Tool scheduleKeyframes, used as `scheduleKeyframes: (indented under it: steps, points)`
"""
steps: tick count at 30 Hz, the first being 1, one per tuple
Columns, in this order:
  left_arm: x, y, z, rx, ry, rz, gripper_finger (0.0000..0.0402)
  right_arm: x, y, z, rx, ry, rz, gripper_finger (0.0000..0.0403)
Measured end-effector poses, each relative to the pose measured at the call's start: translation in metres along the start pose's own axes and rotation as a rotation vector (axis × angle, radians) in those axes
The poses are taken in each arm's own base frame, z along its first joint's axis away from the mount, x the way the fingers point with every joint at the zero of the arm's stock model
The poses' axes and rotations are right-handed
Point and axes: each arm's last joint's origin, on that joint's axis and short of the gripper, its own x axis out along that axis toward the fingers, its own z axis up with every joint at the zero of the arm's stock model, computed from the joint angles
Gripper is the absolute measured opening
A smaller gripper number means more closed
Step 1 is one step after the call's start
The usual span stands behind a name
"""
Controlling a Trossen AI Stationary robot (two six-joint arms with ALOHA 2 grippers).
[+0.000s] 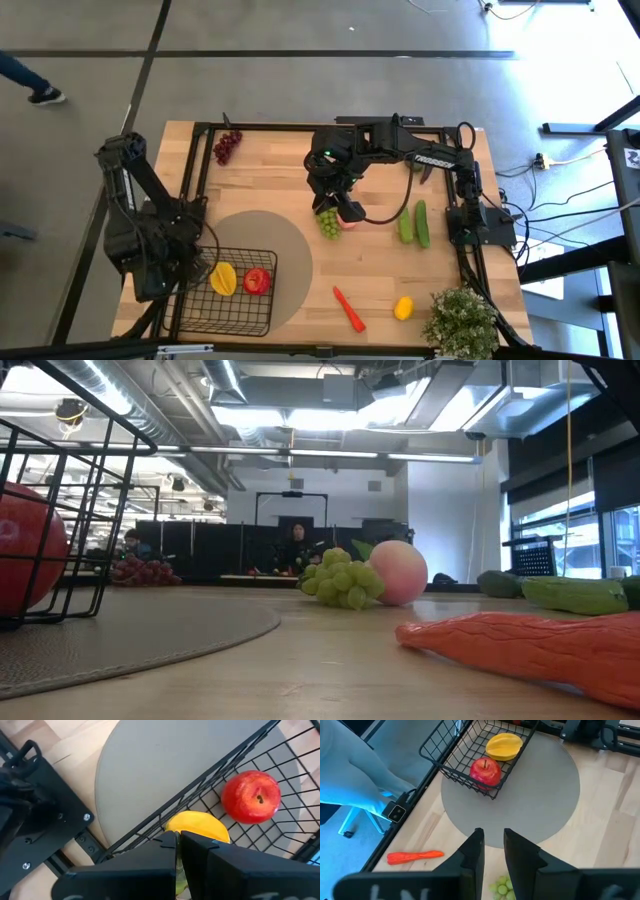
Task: Build produce basket
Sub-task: Put the red chili pepper into the wire basket
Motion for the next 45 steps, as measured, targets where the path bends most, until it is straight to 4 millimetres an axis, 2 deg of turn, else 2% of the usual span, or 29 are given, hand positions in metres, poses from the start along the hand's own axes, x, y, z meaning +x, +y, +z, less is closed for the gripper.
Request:
scheduleKeyframes:
  steps: [21,39,45]
  points:
    - [0.028,-0.018,-0.03,0.058,-0.126,0.138,0.0,0.0,-0.001,0.001,-0.002,-0.009,-0.004,0.0071]
    - [0.046,-0.025,-0.047,0.096,-0.154,0.244,0.0,0.0,-0.001,0.001,-0.005,-0.009,-0.005,0.0071]
    - [0.05,-0.026,-0.045,0.066,-0.172,0.27,0.0,0.0,-0.001,0.001,-0.005,-0.009,-0.005,0.0071]
